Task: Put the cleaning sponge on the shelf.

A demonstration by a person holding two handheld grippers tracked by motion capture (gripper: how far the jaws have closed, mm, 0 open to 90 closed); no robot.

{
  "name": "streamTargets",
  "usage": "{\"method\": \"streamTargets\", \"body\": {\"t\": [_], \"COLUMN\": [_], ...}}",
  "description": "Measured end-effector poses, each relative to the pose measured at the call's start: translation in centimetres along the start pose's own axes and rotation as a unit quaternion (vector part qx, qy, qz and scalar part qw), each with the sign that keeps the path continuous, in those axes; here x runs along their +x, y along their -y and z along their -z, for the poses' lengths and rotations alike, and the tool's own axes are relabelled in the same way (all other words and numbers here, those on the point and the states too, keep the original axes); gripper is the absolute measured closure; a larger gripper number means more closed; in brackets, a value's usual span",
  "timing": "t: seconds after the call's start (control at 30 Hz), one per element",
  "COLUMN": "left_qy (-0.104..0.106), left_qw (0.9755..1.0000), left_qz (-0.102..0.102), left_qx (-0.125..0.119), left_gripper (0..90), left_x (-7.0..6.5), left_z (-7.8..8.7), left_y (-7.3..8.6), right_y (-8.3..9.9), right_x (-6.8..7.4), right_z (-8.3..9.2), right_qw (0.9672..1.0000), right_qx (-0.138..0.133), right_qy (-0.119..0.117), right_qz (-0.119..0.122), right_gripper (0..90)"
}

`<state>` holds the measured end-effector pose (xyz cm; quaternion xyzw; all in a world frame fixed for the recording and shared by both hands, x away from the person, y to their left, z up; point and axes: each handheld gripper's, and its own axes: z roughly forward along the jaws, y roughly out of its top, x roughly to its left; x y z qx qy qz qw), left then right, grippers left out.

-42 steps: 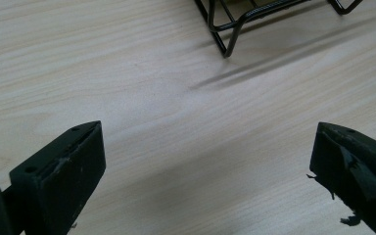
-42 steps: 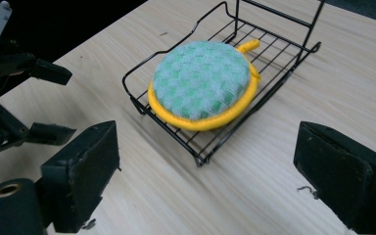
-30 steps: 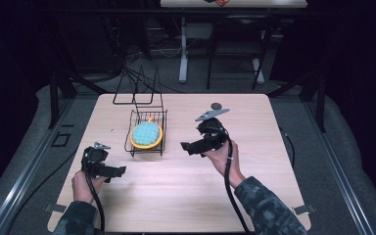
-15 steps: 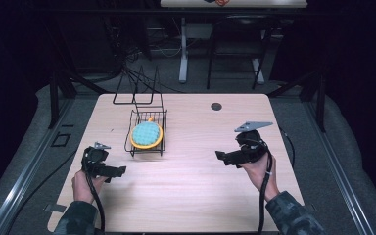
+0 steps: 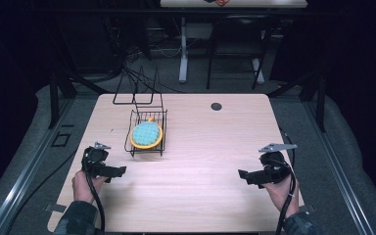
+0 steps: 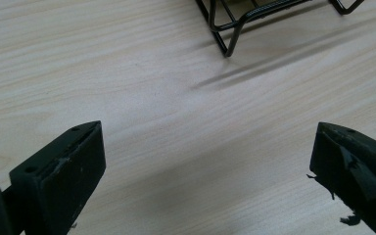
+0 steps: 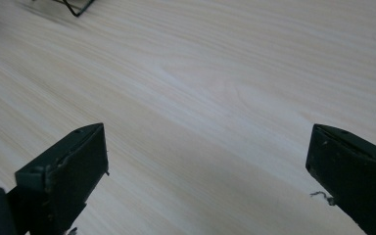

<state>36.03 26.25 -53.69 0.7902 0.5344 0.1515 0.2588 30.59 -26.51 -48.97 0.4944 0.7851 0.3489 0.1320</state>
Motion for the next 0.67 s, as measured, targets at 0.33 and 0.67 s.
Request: {"method": "streamTargets", "body": {"t": [0.33, 0.67], "left_qy": [0.002, 0.011], "left_qw": [1.0000, 0.9999], "left_qz": [-0.007, 0.002], "left_qx": [0.005, -0.004], "left_gripper": [0.1, 0.1], "left_x": [-0.1, -0.2], "left_z": [-0.2, -0.1], "left_y": [-0.2, -0.4], "right_y": [3.5, 4.1], "right_x": [-1.9, -3.6], "right_z": [-0.6, -0.8], "right_qw": [0.9992, 0.9983], "right_qx": [0.020, 0.033], "right_qy": [0.027, 0.026], "right_qz": [-0.021, -0.040], "right_gripper": [0.4, 0.0]}}
